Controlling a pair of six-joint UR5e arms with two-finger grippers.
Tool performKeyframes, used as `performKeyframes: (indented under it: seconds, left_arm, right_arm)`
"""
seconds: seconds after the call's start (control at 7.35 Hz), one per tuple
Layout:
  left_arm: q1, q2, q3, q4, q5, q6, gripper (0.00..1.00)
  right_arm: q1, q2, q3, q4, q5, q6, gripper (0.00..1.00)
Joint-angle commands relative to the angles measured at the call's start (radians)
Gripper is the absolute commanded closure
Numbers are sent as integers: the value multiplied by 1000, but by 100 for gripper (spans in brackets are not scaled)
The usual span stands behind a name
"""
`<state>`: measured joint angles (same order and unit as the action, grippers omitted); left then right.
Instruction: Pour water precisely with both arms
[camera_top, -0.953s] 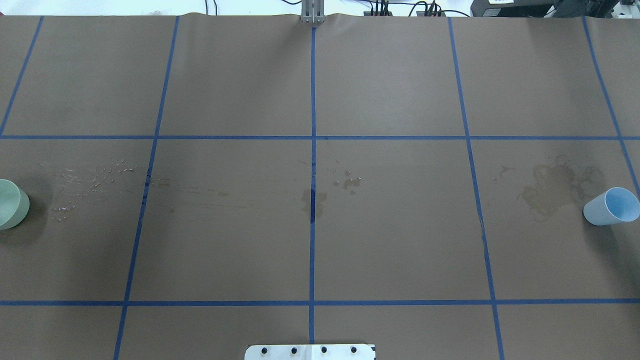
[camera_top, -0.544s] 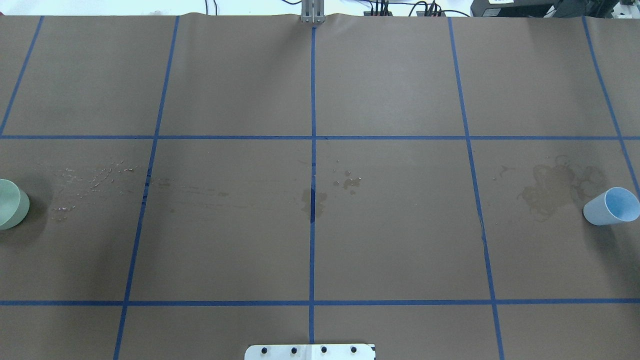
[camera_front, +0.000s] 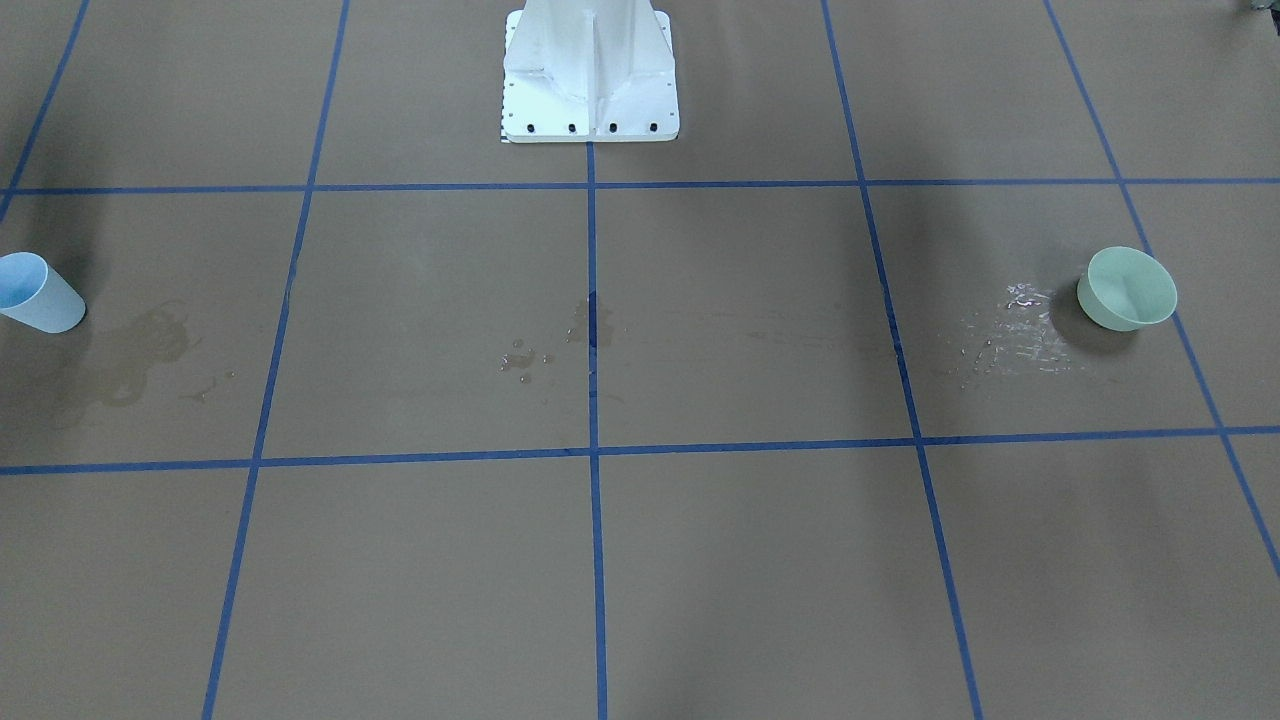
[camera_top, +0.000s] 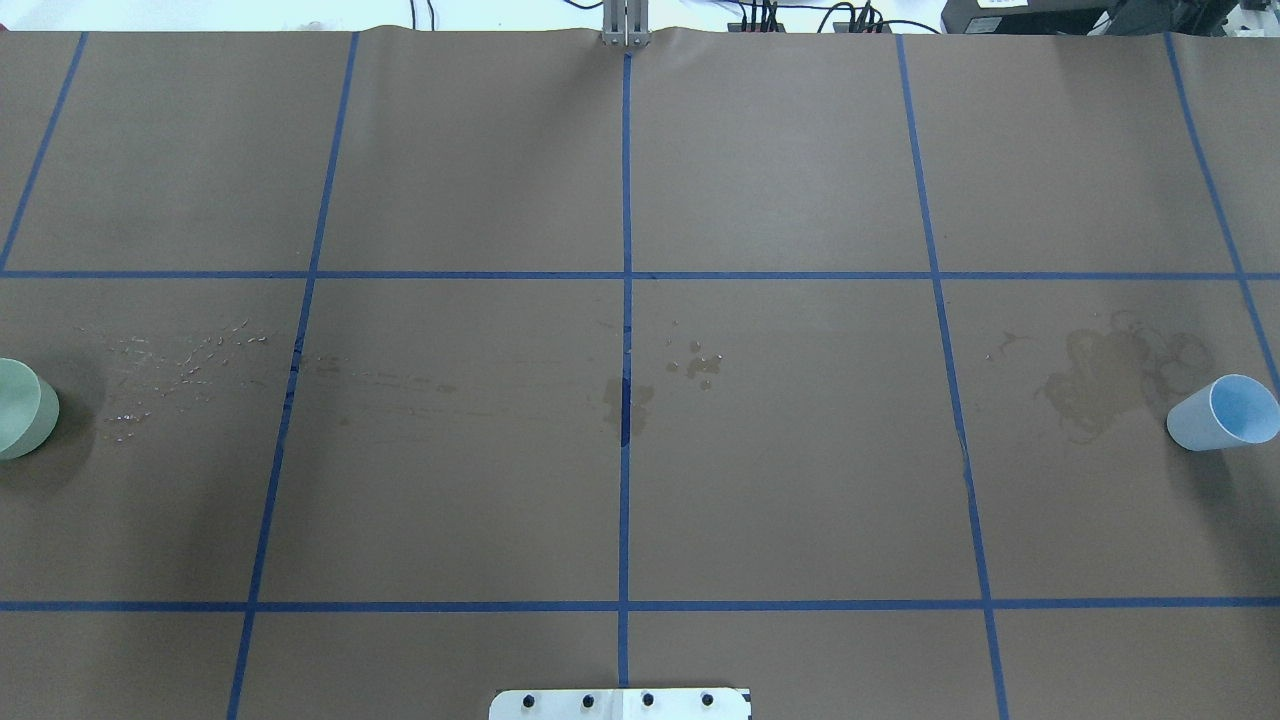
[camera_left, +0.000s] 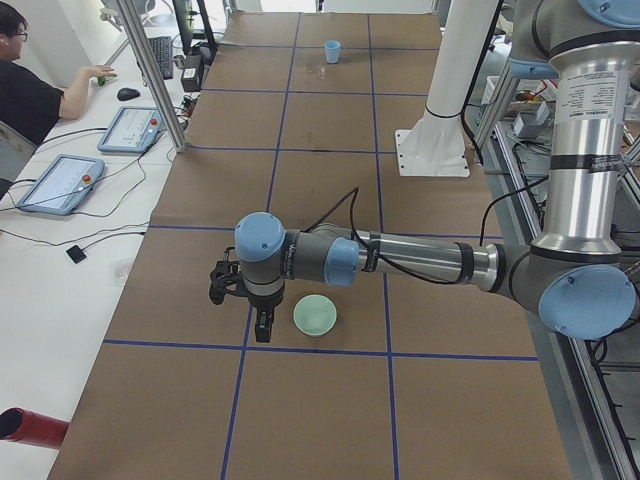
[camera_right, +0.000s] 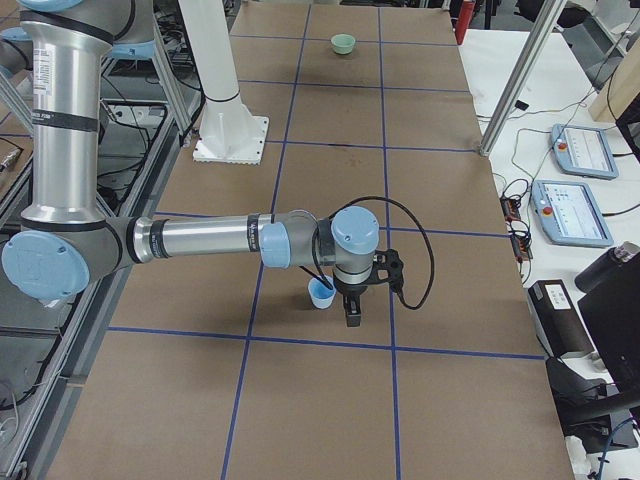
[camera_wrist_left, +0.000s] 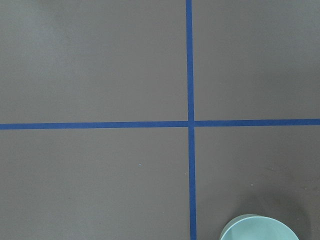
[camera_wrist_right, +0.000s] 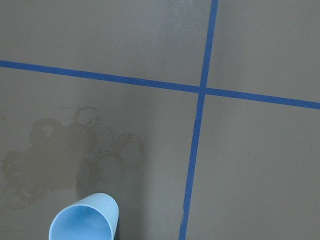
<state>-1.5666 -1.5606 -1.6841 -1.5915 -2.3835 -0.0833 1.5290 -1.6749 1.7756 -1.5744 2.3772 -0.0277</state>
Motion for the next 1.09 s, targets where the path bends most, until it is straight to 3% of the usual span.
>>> performKeyframes:
  seconds: [0.0, 0.95]
  left_arm:
    - [-3, 26, -3, -11, -37, 2, 0]
    - [-1, 25, -5, -10, -5, -7, 0]
  right_arm:
    - [0, 0, -1, 2, 2, 2, 1]
    - [0, -2, 1, 2, 2, 0, 1]
